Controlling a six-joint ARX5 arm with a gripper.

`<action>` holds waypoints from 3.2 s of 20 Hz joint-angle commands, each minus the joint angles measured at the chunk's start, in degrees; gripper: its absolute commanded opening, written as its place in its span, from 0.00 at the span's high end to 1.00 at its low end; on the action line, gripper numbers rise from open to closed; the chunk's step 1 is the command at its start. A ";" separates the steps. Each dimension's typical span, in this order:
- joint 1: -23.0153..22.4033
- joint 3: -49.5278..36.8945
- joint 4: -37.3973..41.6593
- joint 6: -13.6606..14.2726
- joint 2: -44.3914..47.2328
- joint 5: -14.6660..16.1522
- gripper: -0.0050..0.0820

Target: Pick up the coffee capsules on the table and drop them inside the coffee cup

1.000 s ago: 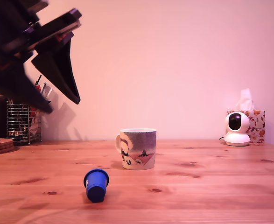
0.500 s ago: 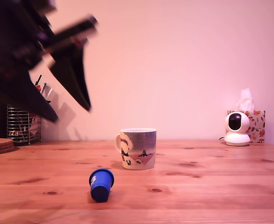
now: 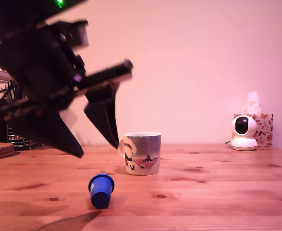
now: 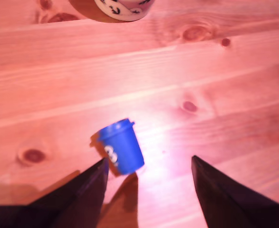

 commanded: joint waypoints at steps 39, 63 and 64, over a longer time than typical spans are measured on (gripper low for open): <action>7.28 -1.25 9.88 -2.93 16.24 9.38 0.36; 6.99 -1.25 6.40 -1.31 16.22 10.36 0.78; 7.02 -1.25 6.45 -1.31 16.22 10.36 0.78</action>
